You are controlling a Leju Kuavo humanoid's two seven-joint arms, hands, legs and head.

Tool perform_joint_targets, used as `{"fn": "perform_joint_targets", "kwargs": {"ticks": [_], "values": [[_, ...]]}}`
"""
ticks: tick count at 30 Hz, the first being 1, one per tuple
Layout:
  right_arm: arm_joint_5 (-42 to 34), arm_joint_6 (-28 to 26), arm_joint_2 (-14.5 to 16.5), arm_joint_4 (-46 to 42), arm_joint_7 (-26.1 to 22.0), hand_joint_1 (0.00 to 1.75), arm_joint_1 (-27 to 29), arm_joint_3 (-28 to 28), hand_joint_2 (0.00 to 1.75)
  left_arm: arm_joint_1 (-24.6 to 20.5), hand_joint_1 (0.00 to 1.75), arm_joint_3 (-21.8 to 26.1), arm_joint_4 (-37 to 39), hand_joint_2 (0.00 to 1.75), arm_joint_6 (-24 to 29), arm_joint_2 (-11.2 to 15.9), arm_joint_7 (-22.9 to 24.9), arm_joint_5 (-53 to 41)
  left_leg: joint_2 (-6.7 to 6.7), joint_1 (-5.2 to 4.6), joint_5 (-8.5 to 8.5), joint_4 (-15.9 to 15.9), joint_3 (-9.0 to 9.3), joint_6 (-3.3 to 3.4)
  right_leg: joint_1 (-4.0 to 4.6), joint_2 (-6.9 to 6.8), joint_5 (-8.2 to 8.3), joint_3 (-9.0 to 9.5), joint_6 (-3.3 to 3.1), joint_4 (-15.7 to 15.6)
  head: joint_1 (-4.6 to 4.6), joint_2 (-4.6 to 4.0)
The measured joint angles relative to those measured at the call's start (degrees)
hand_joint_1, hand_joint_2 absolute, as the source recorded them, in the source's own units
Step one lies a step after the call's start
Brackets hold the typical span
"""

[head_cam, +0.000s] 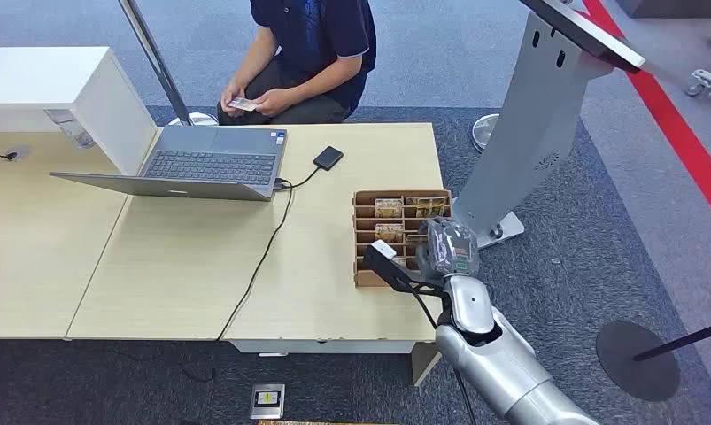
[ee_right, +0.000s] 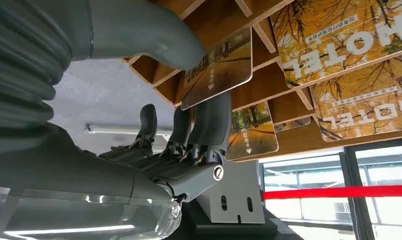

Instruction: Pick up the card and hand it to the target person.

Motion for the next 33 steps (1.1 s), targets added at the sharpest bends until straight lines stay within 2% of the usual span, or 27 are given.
{"fn": "perform_joint_targets", "kwargs": {"ticks": [4, 7, 11, 33], "values": [[-0.32, -0.26, 0.0, 0.56, -0.08, 1.4, -0.04, 0.03, 1.75, 0.0, 0.0, 0.0, 0.0, 0.0, 0.01, -0.02, 0.0, 0.0, 0.0, 0.0, 0.0, 0.0, 0.0, 0.0, 0.0, 0.0, 0.0, 0.0, 0.0, 0.0, 0.0, 0.0], [-0.78, -0.63, 0.0, 0.92, -0.19, 1.41, -0.17, 0.03, 1.75, 0.0, 0.0, 0.0, 0.0, 0.0, 0.05, -0.02, 0.1, 0.0, 0.0, 0.0, 0.0, 0.0, 0.0, 0.0, 0.0, 0.0, 0.0, 0.0, 0.0, 0.0, 0.0, -0.01], [-1.06, -0.91, 0.0, 1.36, -0.34, 1.4, -0.37, 0.03, 1.75, 0.0, 0.0, -0.01, 0.02, 1.75, 0.09, -0.02, 0.23, 0.0, 0.01, 0.0, 0.0, 0.0, 0.01, 0.0, 0.0, 0.0, 0.0, 0.0, 0.0, 0.0, 0.0, 0.0], [-1.55, -3.9, -0.16, 0.44, -2.66, 1.4, -0.17, -0.05, 1.75, 0.07, 0.0, -0.09, 0.02, 1.75, 1.22, -0.03, -0.17, 0.36, 0.01, 0.0, 0.0, 0.0, 0.0, 0.0, 0.0, 0.01, 0.0, -0.03, 0.0, 0.0, 0.01, 0.0]]}}
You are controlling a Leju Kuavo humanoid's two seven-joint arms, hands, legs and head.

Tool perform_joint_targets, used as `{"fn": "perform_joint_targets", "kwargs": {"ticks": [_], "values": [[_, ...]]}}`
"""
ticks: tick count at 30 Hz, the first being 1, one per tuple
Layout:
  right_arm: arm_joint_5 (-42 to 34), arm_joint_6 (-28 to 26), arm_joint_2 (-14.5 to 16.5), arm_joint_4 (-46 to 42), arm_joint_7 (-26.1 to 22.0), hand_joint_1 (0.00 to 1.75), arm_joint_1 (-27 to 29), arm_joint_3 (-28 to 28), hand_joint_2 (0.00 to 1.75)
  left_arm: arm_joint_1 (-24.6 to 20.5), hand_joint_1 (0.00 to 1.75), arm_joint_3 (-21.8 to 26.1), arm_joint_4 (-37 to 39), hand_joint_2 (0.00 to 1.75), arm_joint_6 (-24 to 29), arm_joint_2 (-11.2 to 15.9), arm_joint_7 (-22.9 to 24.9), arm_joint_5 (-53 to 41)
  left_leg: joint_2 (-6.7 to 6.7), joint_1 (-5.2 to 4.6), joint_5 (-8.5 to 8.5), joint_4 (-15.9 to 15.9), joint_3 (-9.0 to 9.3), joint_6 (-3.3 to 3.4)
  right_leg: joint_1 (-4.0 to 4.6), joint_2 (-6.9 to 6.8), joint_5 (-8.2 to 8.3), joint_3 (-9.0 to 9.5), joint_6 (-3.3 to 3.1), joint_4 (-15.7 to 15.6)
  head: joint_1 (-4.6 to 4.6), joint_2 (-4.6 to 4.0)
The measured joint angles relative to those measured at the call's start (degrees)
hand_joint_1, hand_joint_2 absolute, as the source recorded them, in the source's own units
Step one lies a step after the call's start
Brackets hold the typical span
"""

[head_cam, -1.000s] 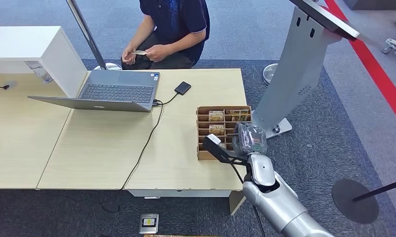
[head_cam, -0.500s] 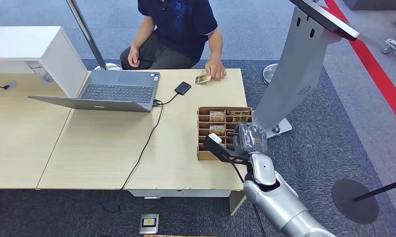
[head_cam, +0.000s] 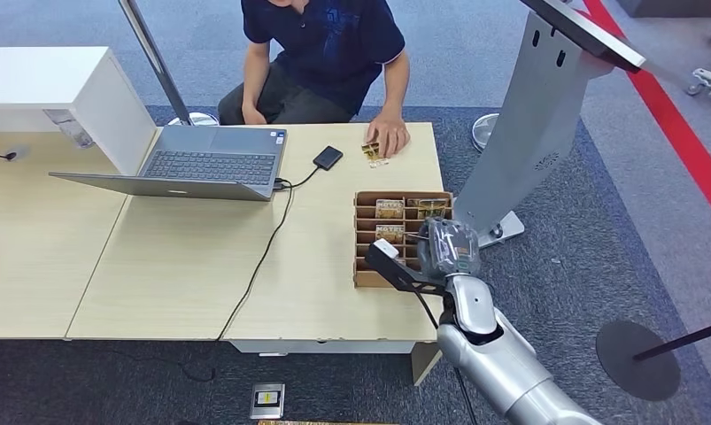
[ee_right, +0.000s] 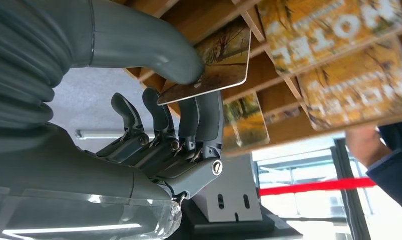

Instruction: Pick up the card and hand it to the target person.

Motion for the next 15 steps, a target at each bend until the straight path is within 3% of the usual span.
{"fn": "perform_joint_targets", "kwargs": {"ticks": [15], "values": [[1.99, -2.71, -1.93, -14.8, -0.74, 1.4, -0.81, -0.98, 1.75, 0.03, 0.0, 0.1, 0.0, 1.75, 0.52, -0.02, 0.02, -0.07, 0.0, 0.0, 0.0, 0.0, 0.0, 0.0, 0.0, 0.0, 0.0, 0.01, 0.0, 0.0, -0.01, -0.01]]}}
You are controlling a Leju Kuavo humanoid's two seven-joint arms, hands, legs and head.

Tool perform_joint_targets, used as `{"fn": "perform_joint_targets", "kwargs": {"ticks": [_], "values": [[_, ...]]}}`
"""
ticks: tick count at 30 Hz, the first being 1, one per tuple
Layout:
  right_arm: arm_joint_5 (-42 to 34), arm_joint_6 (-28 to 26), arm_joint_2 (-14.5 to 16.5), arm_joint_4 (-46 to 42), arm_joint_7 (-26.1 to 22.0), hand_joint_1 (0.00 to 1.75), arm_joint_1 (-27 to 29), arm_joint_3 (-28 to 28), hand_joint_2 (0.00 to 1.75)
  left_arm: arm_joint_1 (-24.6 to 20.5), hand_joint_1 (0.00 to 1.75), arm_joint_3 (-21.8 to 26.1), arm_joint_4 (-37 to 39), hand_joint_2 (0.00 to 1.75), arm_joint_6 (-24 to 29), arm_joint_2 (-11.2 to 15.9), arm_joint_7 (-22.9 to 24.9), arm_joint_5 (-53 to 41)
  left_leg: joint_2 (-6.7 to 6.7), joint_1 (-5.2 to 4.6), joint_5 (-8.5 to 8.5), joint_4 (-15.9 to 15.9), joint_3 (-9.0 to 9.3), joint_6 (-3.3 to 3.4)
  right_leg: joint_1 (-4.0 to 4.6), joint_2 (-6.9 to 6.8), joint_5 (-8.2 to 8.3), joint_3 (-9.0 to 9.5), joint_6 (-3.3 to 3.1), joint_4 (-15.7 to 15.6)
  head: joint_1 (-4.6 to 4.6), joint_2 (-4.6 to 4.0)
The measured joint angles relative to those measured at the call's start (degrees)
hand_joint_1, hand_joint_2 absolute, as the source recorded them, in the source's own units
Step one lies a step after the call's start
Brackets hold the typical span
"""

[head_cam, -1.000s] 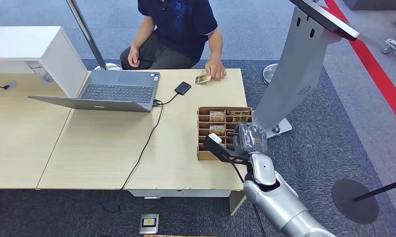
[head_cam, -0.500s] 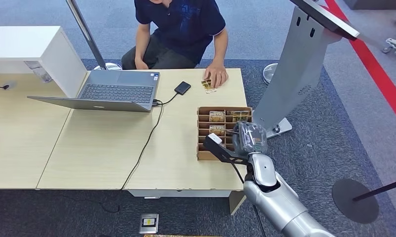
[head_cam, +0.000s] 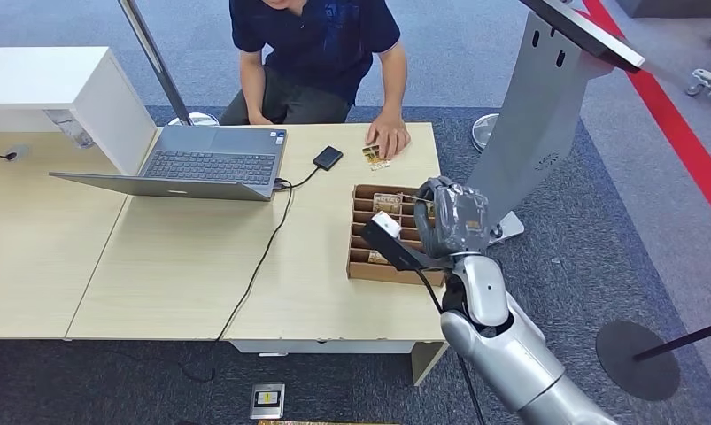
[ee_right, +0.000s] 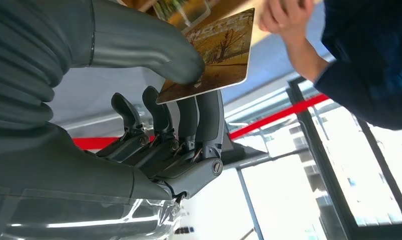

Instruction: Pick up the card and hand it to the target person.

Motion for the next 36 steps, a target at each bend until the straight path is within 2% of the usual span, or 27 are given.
{"fn": "perform_joint_targets", "kwargs": {"ticks": [4, 7, 12, 15, 24, 34, 36], "values": [[-0.34, -1.68, 0.5, 0.02, -2.44, 1.4, -1.75, 0.22, 1.75, -0.02, 0.0, 0.01, 0.0, 1.75, -0.01, -0.04, 0.0, -0.14, 0.0, 0.0, 0.0, 0.0, -0.03, 0.0, 0.0, 0.0, 0.0, 0.0, 0.0, 0.0, 0.01, 0.01], [-0.83, -4.98, 1.79, 2.38, -5.52, 1.4, -3.77, 0.51, 1.75, -0.12, 0.0, -0.01, 0.01, 1.75, -0.16, -0.1, 0.03, -0.26, 0.0, 0.01, 0.0, 0.0, -0.04, 0.0, 0.0, 0.0, 0.0, 0.0, 0.0, 0.01, 0.0, 0.01], [0.17, -13.23, 5.43, 11.47, -11.19, 1.4, -8.69, 1.12, 1.75, -0.91, 0.0, -0.15, 0.01, 1.75, -0.5, -0.3, 0.55, -0.3, -0.01, 0.02, 0.01, 0.0, -0.05, -0.01, 0.02, 0.0, 0.0, 0.0, 0.0, 0.03, 0.01, 0.01], [0.73, -15.5, 7.92, 18.24, -12.93, 1.4, -11.73, 1.49, 1.75, -1.46, 0.0, -0.32, 0.01, 1.75, -0.73, -0.47, 0.91, -0.3, -0.01, 0.02, 0.01, 0.0, -0.05, -0.01, 0.02, 0.0, 0.0, 0.0, 0.0, 0.03, 0.01, 0.01], [3.9, -15.94, 13.31, 34.16, -12.51, 1.4, -17.68, 2.02, 1.75, -1.72, 0.0, -1.56, 0.04, 1.75, -0.94, -0.81, 1.67, -0.29, -0.01, 0.02, 0.0, 0.0, -0.07, 0.0, 0.02, 0.0, -0.01, -0.02, 0.0, 0.03, 0.01, 0.01], [4.76, -15.98, 14.55, 43.32, -10.39, 1.4, -19.9, 2.33, 1.75, -1.63, 0.0, -1.63, 0.05, 1.75, -0.91, -0.88, 1.68, -0.31, -0.01, 0.02, 0.0, 0.0, -0.05, 0.0, 0.02, 0.0, 0.0, -0.02, 0.0, 0.02, 0.01, 0.01], [4.76, -15.98, 14.59, 44.39, -10.3, 0.7, -20.08, 2.35, 1.75, -1.62, 0.0, -1.63, 0.05, 1.75, -1.18, -0.89, 1.62, -0.31, -0.01, 0.02, 0.0, 0.01, -0.05, 0.0, 0.02, 0.0, 0.0, -0.02, 0.0, 0.02, 0.01, 0.01]]}}
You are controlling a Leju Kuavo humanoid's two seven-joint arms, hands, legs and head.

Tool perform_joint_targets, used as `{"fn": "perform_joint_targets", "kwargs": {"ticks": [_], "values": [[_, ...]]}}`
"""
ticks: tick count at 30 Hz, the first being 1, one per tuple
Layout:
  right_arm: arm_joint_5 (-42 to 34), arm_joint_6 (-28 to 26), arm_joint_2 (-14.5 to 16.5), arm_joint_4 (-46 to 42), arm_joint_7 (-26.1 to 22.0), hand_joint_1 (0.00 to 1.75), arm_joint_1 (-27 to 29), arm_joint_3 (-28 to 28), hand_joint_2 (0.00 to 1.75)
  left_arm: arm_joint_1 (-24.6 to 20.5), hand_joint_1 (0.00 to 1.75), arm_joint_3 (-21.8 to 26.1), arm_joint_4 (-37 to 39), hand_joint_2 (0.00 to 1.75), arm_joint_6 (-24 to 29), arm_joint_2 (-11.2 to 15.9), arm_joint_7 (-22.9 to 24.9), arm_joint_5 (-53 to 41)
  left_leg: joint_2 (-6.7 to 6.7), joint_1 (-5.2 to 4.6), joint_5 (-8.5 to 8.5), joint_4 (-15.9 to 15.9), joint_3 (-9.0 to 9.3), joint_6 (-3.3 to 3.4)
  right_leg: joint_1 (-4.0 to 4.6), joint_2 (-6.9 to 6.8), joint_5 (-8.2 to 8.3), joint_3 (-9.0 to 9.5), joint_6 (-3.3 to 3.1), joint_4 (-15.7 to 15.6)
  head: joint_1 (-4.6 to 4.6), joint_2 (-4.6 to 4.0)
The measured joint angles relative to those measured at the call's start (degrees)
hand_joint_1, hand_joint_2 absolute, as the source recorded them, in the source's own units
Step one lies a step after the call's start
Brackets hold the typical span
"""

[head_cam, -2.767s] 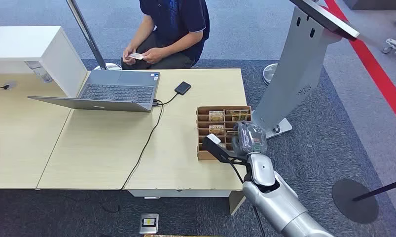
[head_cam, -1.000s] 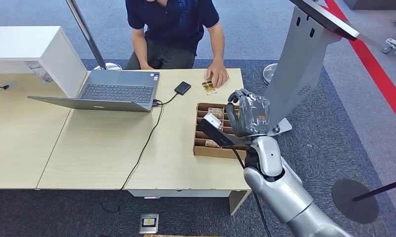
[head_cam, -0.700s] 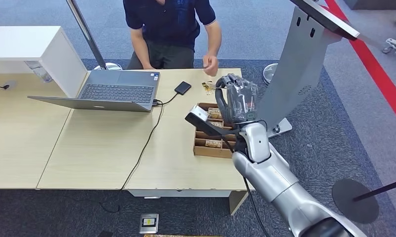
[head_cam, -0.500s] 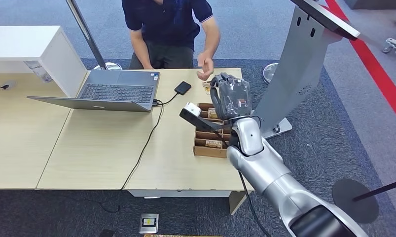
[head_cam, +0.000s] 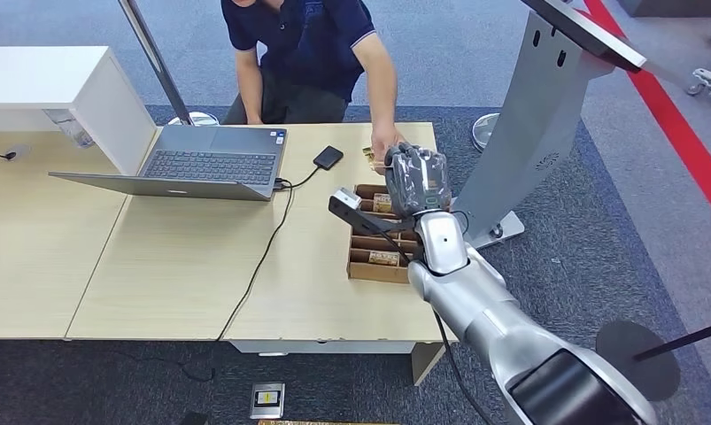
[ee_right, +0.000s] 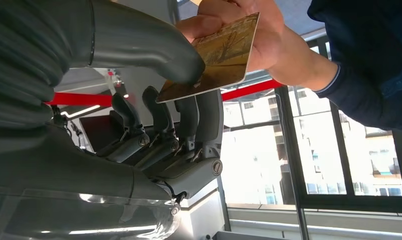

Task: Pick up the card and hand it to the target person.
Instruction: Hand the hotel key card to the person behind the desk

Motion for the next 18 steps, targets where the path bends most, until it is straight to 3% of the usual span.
{"fn": "perform_joint_targets", "kwargs": {"ticks": [2, 3, 7, 14, 18], "values": [[-0.01, 0.01, 0.03, 0.93, 0.08, 0.0, -0.14, 0.03, 1.75, 0.0, 0.0, 0.0, 0.0, 1.75, -0.53, 0.0, -0.28, 0.0, 0.0, 0.0, 0.0, 0.0, 0.0, 0.0, 0.0, 0.0, 0.0, 0.0, 0.0, 0.0, -0.01, 0.0], [-0.01, 0.01, 0.03, 1.34, 0.11, 0.0, -0.19, 0.04, 1.75, 0.0, 0.0, -0.01, 0.0, 1.75, -0.81, 0.0, -0.56, 0.0, 0.0, 0.0, 0.0, 0.0, 0.0, 0.0, 0.0, 0.0, 0.0, 0.0, 0.0, 0.0, -0.01, -0.01], [-0.11, -0.01, 0.03, 2.67, 0.11, 0.0, -0.38, 0.07, 1.75, -0.02, 0.0, -0.04, 0.0, 0.0, -1.3, 0.0, -1.98, 0.03, 0.0, 0.0, 0.0, 0.0, 0.0, 0.0, 0.0, 0.0, 0.0, -0.01, 0.0, 0.0, 0.0, 0.0], [-0.78, -0.2, 0.03, 3.82, -0.85, 0.0, -0.89, -0.04, 1.75, -0.01, 0.0, -0.04, 0.0, 0.0, -0.69, 0.02, -1.89, 0.1, 0.0, 0.0, 0.0, 0.0, 0.01, 0.0, 0.0, 0.0, 0.0, 0.0, 0.0, 0.0, 0.0, -0.01], [-2.68, -0.32, 0.03, 3.15, -4.52, 0.0, -0.83, -1.64, 1.75, 0.02, 0.0, -0.02, 0.0, 0.0, -0.54, 0.02, -1.68, 0.13, 0.01, 0.0, 0.0, 0.0, 0.01, 0.0, 0.0, 0.0, 0.0, 0.0, 0.0, 0.0, -0.01, 0.0]]}}
